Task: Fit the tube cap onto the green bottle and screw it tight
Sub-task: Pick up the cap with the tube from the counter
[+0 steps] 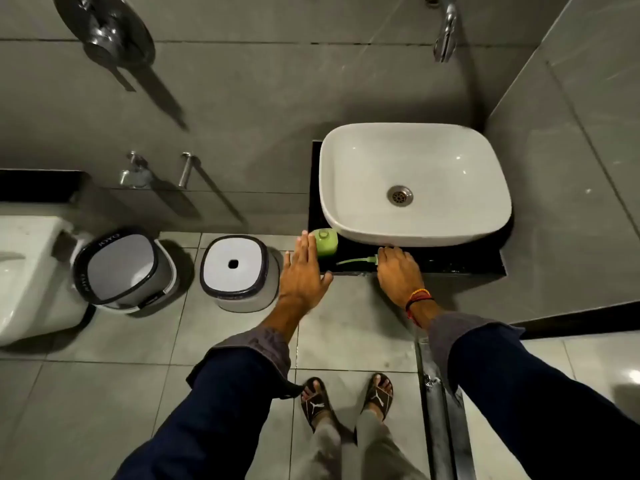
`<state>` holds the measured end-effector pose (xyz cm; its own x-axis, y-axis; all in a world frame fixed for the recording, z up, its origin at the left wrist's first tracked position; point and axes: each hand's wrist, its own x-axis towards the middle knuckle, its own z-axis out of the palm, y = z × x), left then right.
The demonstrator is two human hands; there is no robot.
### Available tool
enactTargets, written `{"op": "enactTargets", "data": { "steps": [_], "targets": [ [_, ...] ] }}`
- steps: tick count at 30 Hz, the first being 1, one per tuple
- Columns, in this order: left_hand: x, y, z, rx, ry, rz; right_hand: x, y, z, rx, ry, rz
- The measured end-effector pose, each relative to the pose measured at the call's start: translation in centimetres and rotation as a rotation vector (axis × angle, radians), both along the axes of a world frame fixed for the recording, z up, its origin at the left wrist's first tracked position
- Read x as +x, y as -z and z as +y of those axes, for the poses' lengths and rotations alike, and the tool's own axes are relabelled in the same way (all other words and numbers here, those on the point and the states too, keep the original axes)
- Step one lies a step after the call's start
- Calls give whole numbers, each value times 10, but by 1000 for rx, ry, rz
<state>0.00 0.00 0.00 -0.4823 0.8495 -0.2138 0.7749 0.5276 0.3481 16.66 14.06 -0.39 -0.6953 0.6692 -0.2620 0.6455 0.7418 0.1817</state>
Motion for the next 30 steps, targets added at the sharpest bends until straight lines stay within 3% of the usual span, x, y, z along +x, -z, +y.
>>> {"op": "enactTargets", "data": {
  "steps": [8,20,26,30],
  "targets": [
    [-17,18,8,-7,40,31,5,31,9,-9,37,14],
    [-26,27,9,23,66,17,13,28,8,-12,40,95],
    [-26,20,11,11,63,-7,31,17,-1,-181,1,558],
    [-27,14,14,-7,67,-5,27,-5,-1,-371,137,802]
  ]
}}
